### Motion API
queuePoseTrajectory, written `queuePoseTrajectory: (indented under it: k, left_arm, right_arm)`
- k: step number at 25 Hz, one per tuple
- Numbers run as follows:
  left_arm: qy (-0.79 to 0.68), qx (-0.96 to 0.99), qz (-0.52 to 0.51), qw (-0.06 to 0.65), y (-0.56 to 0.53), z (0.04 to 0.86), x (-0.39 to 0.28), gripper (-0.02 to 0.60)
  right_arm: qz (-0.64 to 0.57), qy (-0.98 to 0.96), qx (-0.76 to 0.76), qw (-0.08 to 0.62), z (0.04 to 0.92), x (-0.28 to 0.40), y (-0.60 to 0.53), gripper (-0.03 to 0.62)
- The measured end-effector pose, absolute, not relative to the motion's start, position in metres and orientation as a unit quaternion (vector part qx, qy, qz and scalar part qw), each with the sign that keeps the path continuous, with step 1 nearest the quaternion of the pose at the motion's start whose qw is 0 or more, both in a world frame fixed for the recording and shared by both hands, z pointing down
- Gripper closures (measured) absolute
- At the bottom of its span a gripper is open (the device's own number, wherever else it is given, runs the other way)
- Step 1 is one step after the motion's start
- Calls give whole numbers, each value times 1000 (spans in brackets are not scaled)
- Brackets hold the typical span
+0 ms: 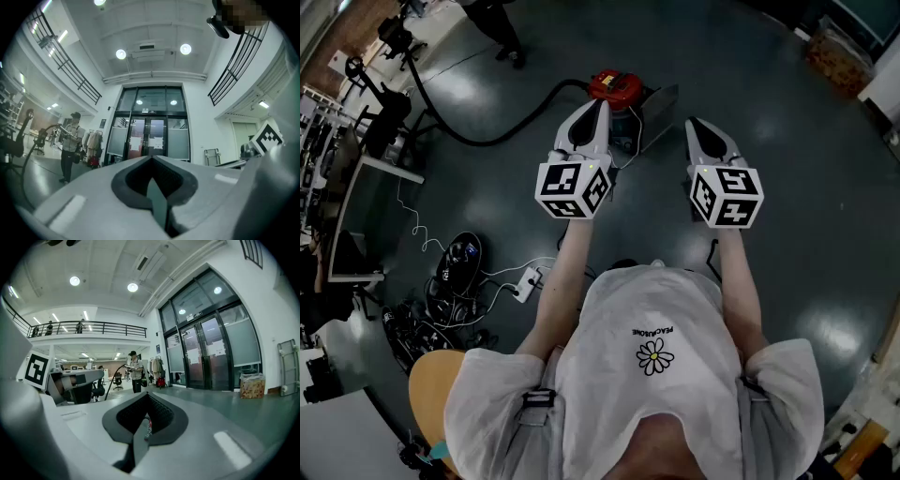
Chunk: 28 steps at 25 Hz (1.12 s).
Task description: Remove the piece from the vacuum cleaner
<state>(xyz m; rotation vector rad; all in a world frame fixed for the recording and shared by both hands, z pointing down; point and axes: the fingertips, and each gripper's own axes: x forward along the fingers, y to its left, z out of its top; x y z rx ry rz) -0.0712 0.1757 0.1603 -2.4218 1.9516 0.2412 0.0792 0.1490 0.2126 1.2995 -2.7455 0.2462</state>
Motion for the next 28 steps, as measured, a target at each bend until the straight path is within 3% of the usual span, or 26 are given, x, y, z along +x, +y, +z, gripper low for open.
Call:
queuePoseTrajectory:
  k: [18, 28]
  left_arm:
    - [628, -775, 74, -7, 179, 183, -63, 580]
    - [632, -772, 64, -13, 174, 190, -57, 580]
  right_arm:
    - [78, -901, 420, 69, 231, 88, 152, 571]
    - [113, -902, 415, 46, 238, 99, 145, 571]
